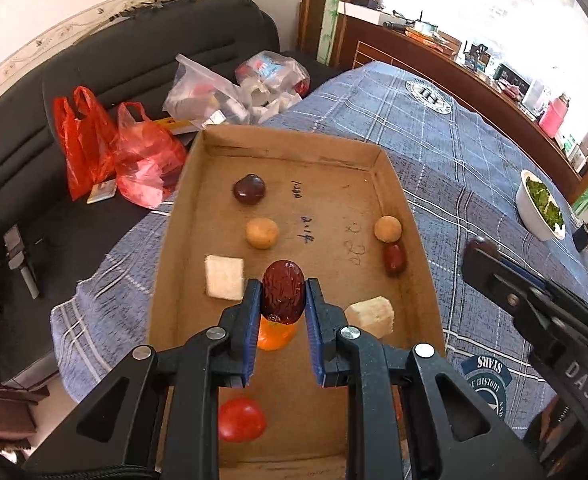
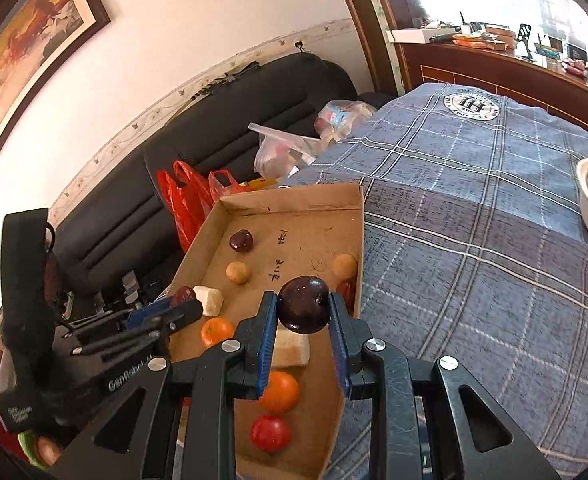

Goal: Organize fruits
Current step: 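Carry both held dates over the cardboard tray with both tools, then lower both dates into the tray and open both tools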

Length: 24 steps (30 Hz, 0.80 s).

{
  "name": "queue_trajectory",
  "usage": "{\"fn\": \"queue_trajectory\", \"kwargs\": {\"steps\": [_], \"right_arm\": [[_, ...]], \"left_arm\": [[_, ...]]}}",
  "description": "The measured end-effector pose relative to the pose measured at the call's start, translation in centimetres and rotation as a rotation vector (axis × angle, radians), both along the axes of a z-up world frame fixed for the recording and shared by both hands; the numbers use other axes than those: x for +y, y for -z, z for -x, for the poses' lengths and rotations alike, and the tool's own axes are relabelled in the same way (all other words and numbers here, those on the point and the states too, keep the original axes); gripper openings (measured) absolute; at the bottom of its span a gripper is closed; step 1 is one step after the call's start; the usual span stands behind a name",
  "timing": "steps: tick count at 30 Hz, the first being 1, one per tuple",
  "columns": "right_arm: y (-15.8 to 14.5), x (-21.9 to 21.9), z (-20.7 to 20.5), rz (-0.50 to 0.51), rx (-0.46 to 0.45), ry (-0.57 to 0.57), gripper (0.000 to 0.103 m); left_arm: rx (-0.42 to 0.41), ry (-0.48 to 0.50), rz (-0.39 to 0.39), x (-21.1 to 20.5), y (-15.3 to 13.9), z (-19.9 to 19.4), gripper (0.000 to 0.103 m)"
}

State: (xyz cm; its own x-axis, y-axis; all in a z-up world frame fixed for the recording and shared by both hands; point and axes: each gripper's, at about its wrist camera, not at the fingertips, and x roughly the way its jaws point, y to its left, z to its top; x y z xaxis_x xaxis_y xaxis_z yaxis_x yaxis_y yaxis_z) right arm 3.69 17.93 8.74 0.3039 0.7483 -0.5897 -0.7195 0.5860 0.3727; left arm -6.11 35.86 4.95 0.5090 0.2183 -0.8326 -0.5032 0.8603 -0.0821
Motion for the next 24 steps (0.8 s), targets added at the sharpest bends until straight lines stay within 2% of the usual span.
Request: {"fn": "queue_trajectory", "kwargs": {"steps": [13, 24], "right_arm": [[0.9, 4.2, -5.0, 0.041, 0.026, -0.001, 0.025], [2.2, 8.1, -8.2, 0.100, 0.023, -0.064, 0.025]], "left_arm": [[0.031, 0.034, 0.042, -0.2, 1.5, -4.0, 0.019], [0.057, 0.050, 0.046, -0.2, 2.5, -5.8, 0.019]]}}
